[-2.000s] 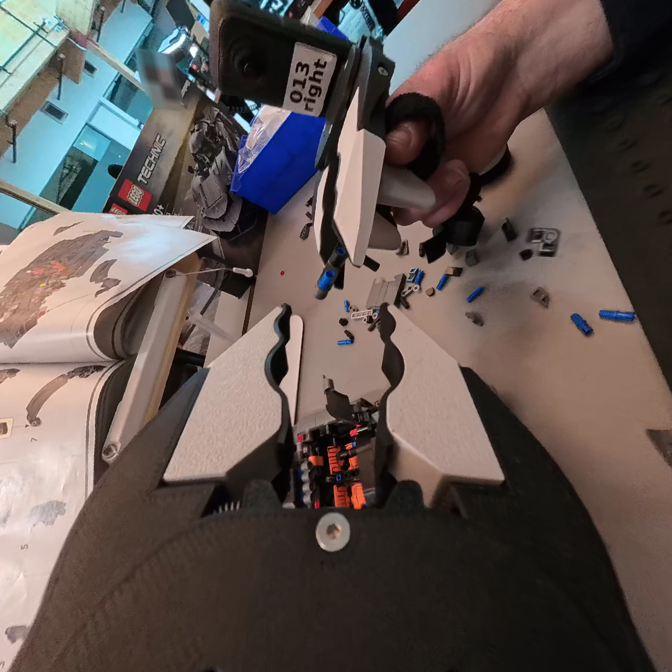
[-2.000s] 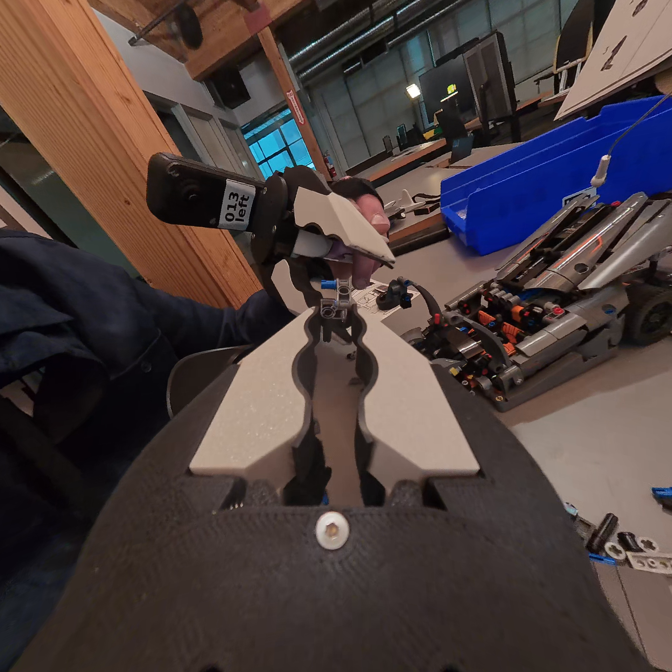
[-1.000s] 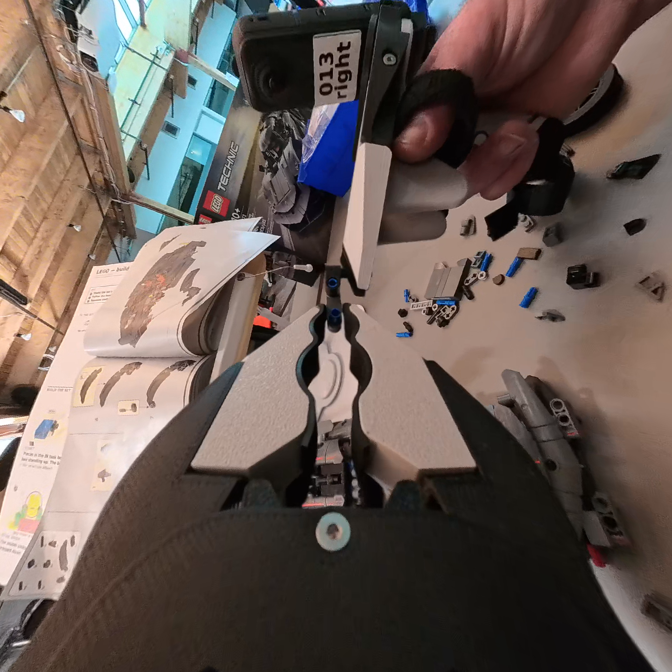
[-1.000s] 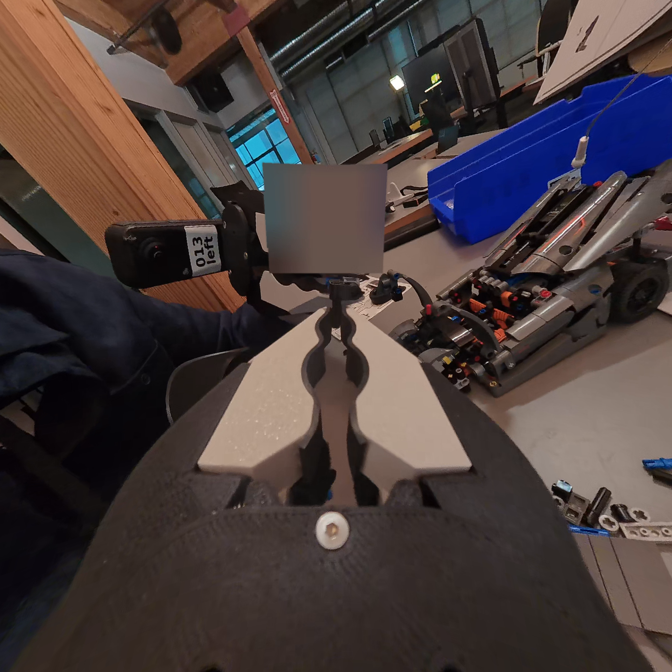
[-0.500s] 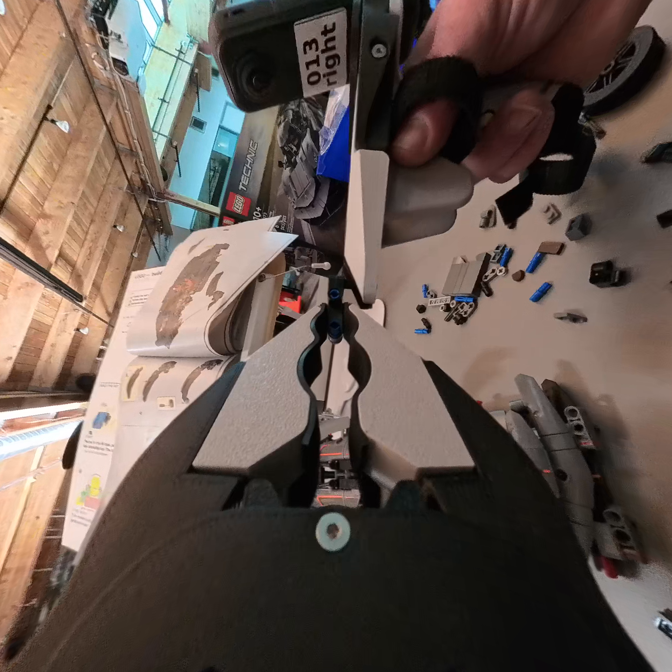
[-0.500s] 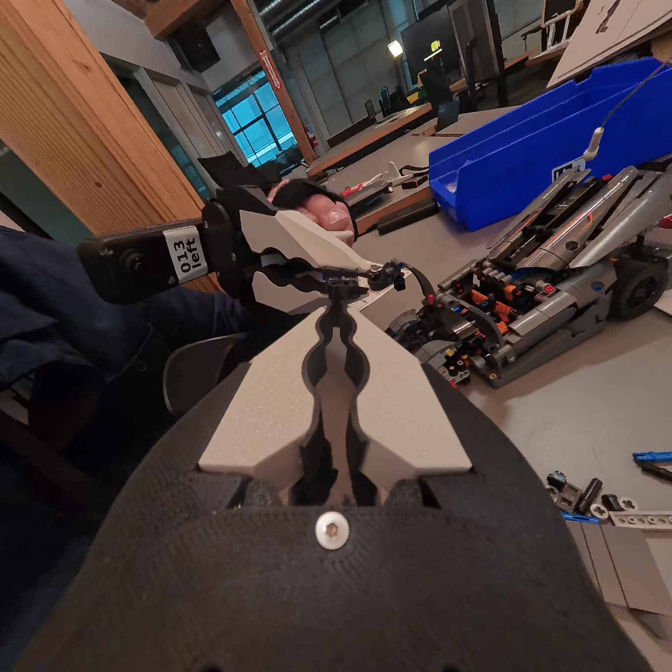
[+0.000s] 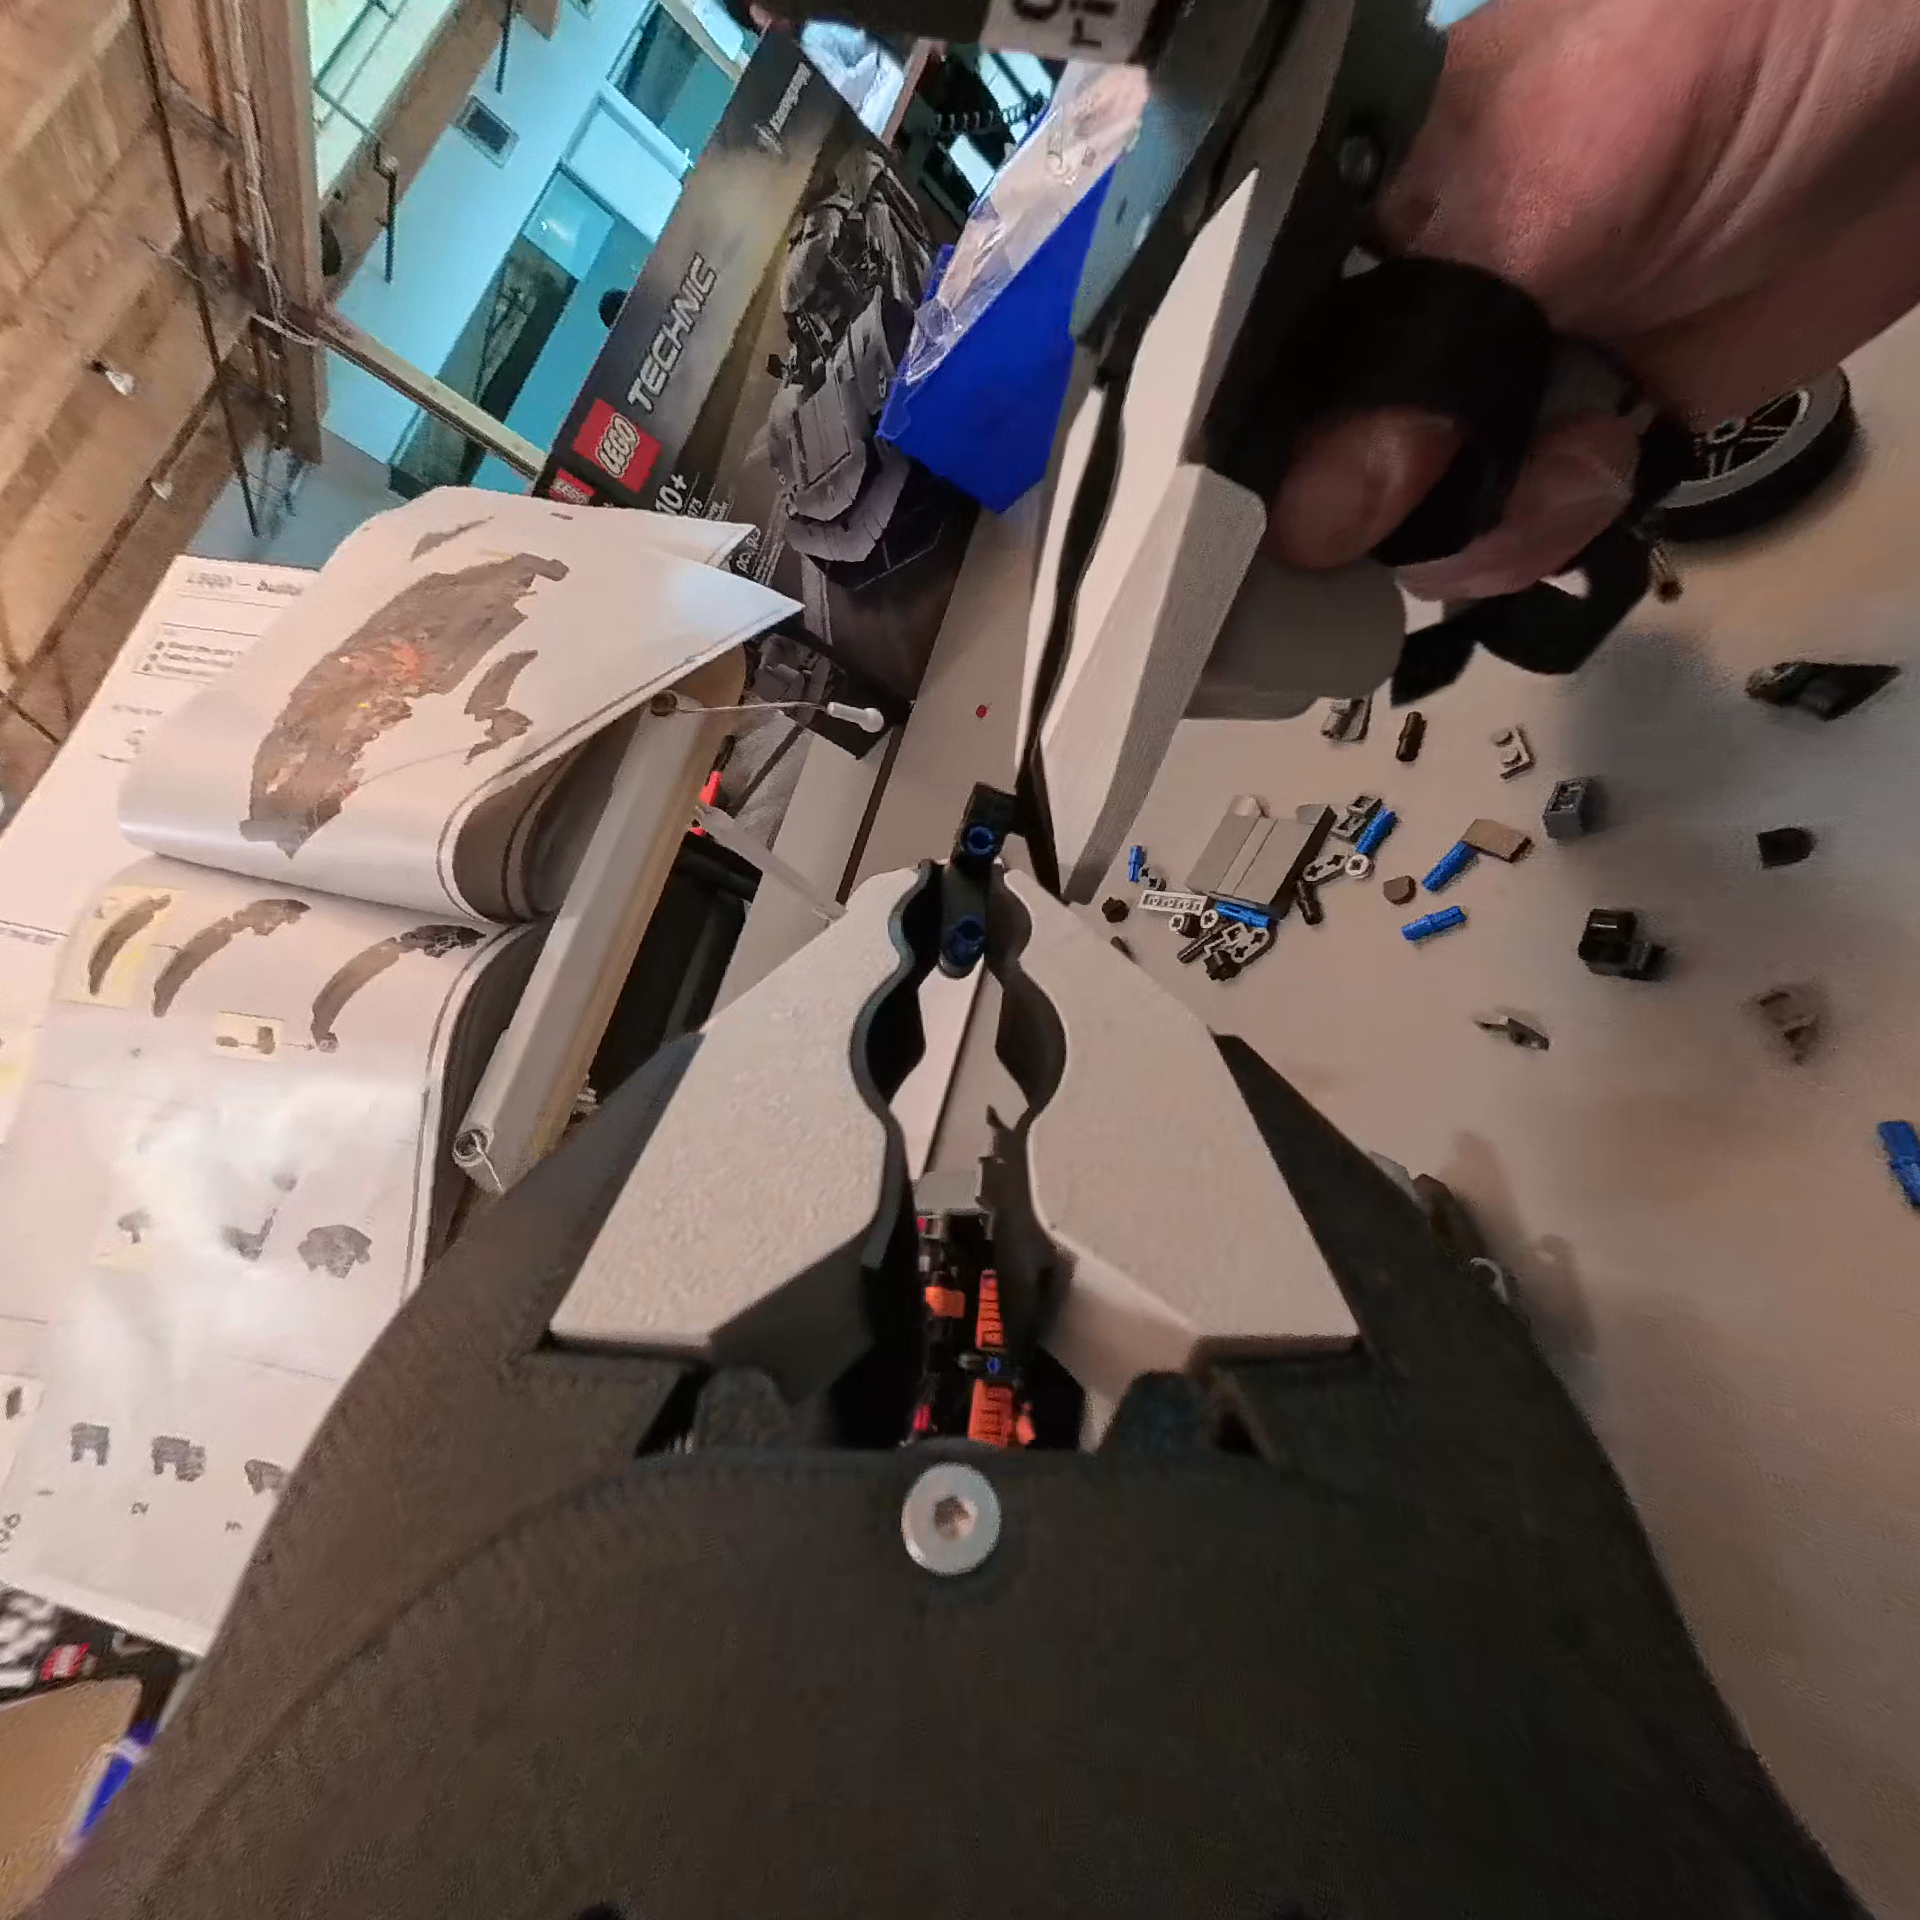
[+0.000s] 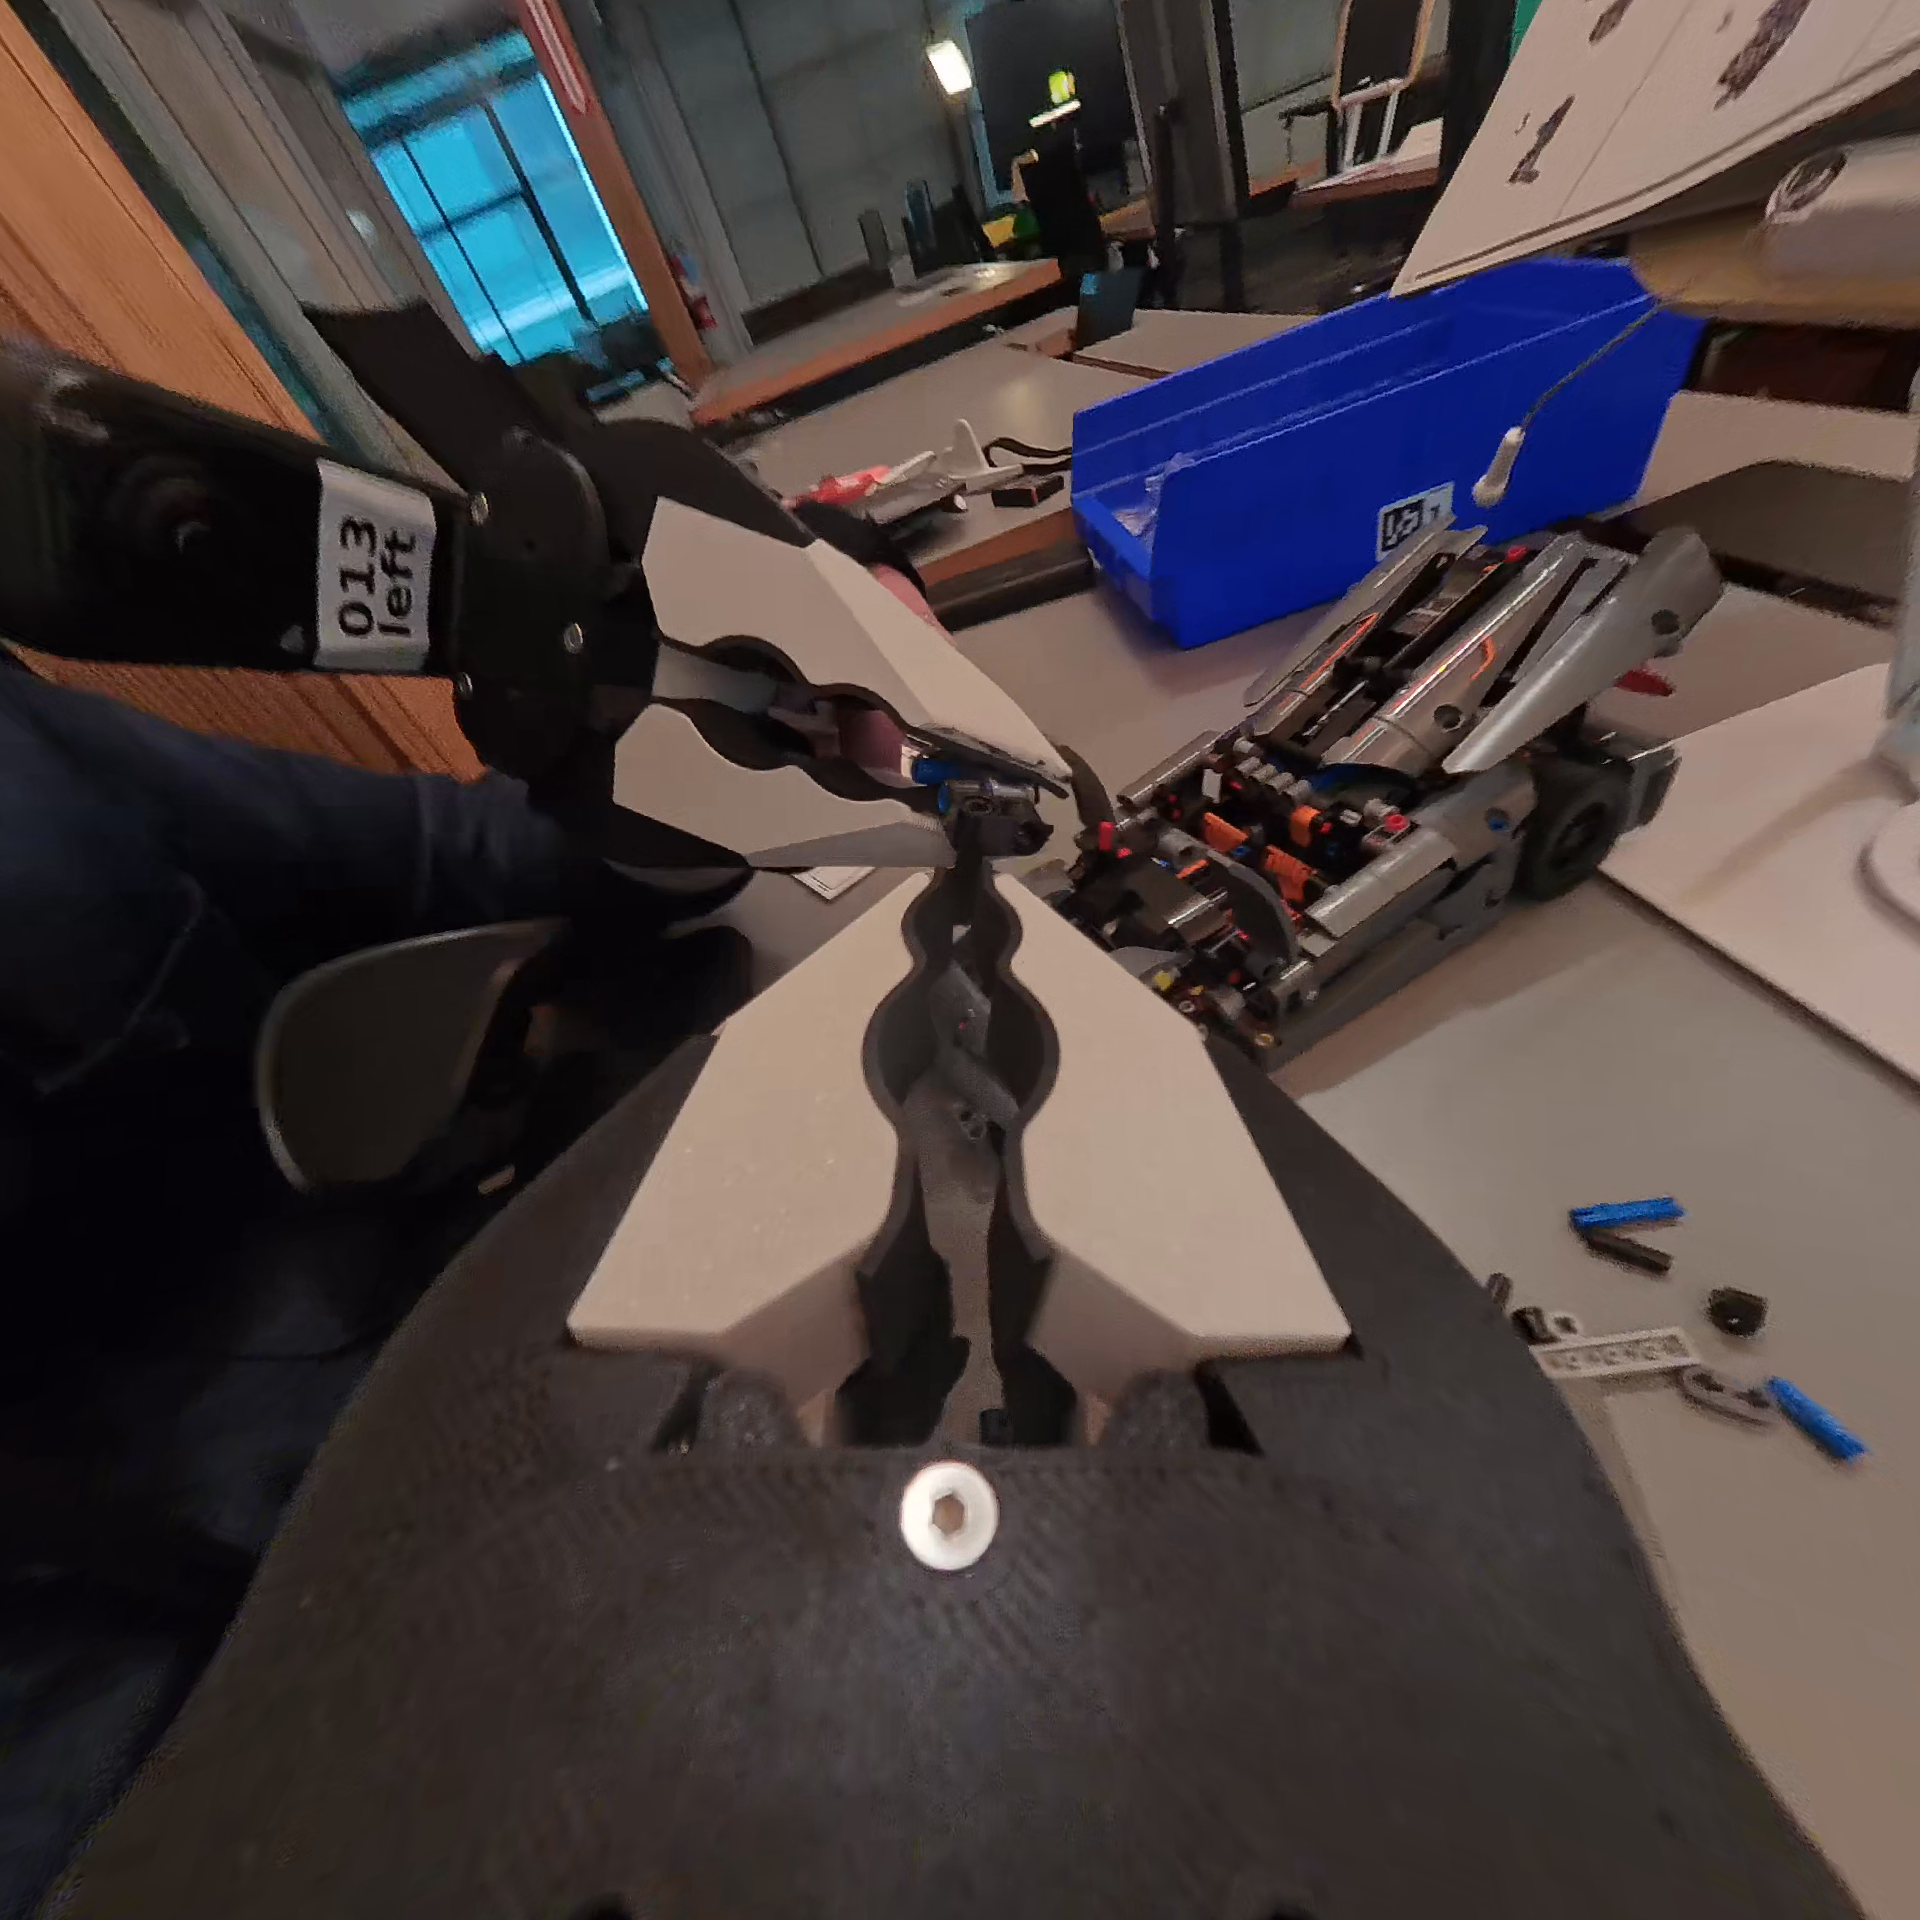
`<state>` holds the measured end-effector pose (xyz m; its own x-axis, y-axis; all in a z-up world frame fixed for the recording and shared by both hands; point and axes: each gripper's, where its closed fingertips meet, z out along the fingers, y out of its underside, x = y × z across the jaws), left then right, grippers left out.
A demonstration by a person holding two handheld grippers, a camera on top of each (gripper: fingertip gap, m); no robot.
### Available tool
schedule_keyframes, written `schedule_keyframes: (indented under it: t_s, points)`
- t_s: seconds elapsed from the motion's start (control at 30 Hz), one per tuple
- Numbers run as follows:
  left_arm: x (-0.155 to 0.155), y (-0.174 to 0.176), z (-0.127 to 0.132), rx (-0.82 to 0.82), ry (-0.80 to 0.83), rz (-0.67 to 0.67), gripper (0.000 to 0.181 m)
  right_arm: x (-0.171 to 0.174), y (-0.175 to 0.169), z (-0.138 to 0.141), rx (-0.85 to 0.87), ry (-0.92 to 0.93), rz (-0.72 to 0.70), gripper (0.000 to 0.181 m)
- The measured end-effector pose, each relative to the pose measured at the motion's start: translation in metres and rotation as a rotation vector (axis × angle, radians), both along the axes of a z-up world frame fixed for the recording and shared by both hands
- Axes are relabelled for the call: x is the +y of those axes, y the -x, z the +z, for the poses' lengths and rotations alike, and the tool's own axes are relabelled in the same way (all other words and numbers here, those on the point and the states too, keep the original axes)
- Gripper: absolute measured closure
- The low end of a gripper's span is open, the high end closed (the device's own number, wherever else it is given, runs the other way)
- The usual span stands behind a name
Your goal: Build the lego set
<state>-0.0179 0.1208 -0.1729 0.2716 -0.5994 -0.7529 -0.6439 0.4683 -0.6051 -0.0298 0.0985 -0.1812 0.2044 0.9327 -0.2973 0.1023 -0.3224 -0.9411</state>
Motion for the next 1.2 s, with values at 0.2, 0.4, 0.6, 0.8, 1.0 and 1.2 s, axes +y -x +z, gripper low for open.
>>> schedule_keyframes:
  t_s: [0.2,0.4,0.6,0.8,1.0,1.2]
  points:
    - [0.003,-0.002,-0.008,-0.037,0.102,-0.036,0.175,0.004,-0.001,-0.005,-0.071,-0.05,-0.03,0.18]
    - [0.0,-0.004,-0.007,0.133,-0.187,-0.016,0.175,0.002,-0.005,-0.009,-0.131,-0.021,0.003,0.18]
    - [-0.005,-0.008,-0.02,0.324,-0.378,-0.02,0.177,0.002,-0.006,-0.027,-0.232,0.019,0.017,0.18]
    - [-0.002,-0.006,-0.021,0.29,-0.27,0.052,0.179,0.004,-0.005,-0.03,-0.28,-0.048,-0.027,0.18]
    - [0.002,-0.005,-0.022,0.154,-0.079,0.054,0.177,0.008,-0.005,-0.029,-0.278,-0.099,-0.088,0.18]
    - [0.003,-0.006,-0.018,0.02,0.087,0.029,0.177,0.008,-0.007,-0.024,-0.268,-0.14,-0.112,0.179]
